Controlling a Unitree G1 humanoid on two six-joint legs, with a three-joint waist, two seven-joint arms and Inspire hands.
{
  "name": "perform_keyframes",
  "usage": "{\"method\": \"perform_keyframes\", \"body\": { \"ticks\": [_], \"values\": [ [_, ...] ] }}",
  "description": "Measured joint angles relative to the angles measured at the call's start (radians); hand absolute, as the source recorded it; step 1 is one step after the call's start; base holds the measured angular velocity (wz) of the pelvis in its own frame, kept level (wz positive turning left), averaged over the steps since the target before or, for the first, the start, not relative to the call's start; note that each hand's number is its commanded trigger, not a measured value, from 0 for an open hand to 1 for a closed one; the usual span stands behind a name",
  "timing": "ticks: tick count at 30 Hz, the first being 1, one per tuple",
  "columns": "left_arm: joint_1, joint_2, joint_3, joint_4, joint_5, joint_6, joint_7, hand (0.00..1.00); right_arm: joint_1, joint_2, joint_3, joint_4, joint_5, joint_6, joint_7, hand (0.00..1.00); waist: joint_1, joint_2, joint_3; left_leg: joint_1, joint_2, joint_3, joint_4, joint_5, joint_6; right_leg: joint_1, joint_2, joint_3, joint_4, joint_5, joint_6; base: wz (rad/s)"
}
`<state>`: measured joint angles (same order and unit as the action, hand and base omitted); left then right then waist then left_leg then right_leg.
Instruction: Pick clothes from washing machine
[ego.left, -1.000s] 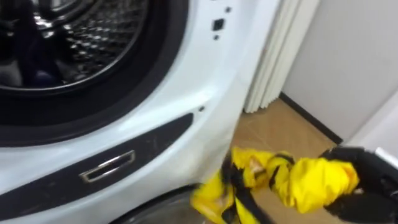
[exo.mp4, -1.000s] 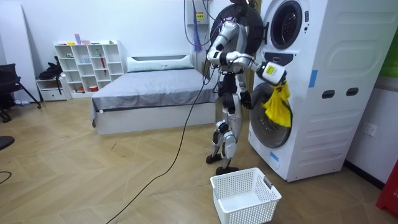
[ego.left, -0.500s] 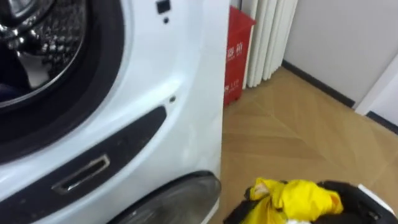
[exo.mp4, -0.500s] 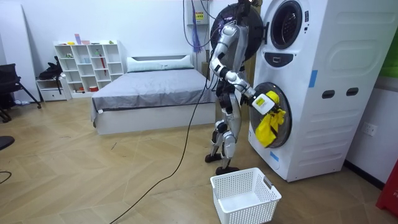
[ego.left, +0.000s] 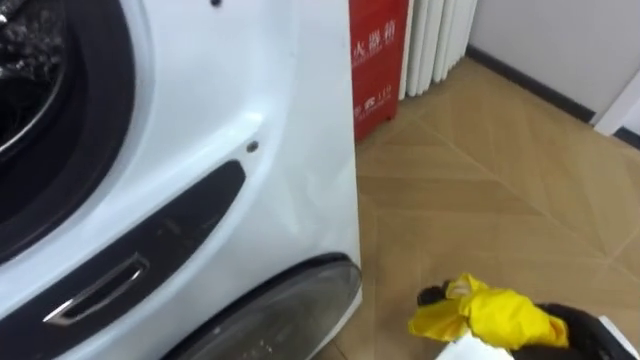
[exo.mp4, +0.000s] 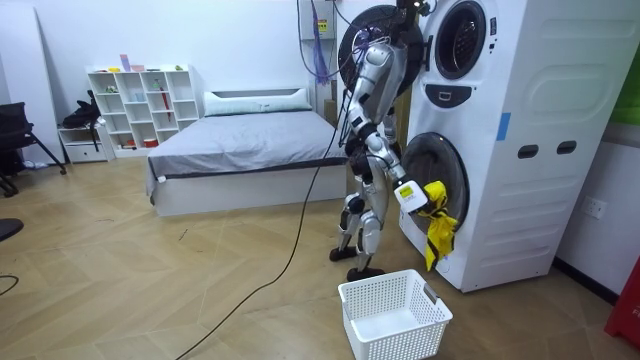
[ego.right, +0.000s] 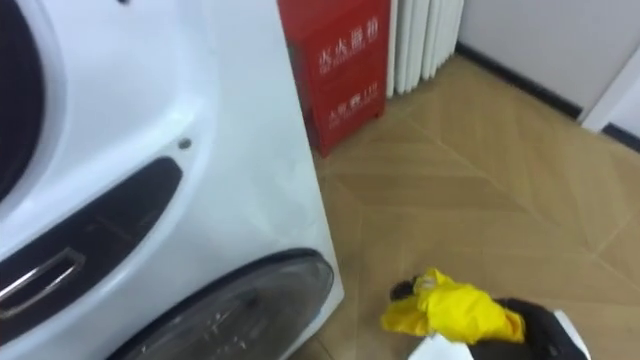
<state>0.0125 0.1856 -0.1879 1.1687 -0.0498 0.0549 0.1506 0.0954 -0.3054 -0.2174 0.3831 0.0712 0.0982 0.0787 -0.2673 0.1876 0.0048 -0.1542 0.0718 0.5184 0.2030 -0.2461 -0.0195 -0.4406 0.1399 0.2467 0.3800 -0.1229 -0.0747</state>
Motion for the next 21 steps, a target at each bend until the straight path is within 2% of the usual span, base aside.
{"method": "perform_keyframes", "body": {
  "ticks": [6,10,13,17,21],
  "values": [
    [0.0,-0.009,-0.002,0.011,-0.029,0.0,0.0,0.0,0.003,0.008,0.0,0.011,0.008,-0.028,-0.028,1.0,-0.006,0.001,-0.0001,-0.009,-0.002,-0.003,0.001,0.007,-0.005,-0.014,-0.001,-0.004,0.008,-0.01,-0.005,0.02],
    [-0.002,-0.009,-0.003,0.003,-0.036,-0.001,0.001,0.0,0.021,0.011,0.0,0.046,0.012,-0.039,-0.037,1.0,-0.022,-0.003,0.0024,-0.025,-0.016,-0.005,0.003,0.014,-0.003,-0.046,-0.011,-0.003,0.047,-0.027,-0.004,0.04],
    [-0.009,-0.004,-0.003,-0.001,-0.035,-0.001,0.001,0.0,0.026,0.009,0.001,0.078,0.014,-0.039,-0.042,1.0,-0.032,-0.014,0.0084,-0.026,-0.024,-0.005,0.005,0.014,-0.003,-0.059,-0.014,0.005,0.073,-0.04,-0.004,-0.03],
    [-0.01,-0.002,-0.003,-0.001,-0.035,-0.012,-0.002,0.0,0.045,0.003,-0.001,0.114,0.01,-0.044,-0.053,1.0,-0.04,-0.017,0.0092,-0.026,-0.028,-0.003,0.004,0.014,-0.003,-0.064,-0.01,0.017,0.076,-0.042,-0.001,-0.11],
    [-0.008,0.014,0.0,0.002,-0.036,-0.019,-0.001,0.0,0.096,0.002,-0.003,0.122,0.011,-0.045,-0.053,1.0,-0.056,-0.035,0.0097,-0.027,-0.031,-0.001,0.011,0.014,-0.003,-0.068,-0.01,0.028,0.086,-0.051,0.0,-0.03]
  ]
}}
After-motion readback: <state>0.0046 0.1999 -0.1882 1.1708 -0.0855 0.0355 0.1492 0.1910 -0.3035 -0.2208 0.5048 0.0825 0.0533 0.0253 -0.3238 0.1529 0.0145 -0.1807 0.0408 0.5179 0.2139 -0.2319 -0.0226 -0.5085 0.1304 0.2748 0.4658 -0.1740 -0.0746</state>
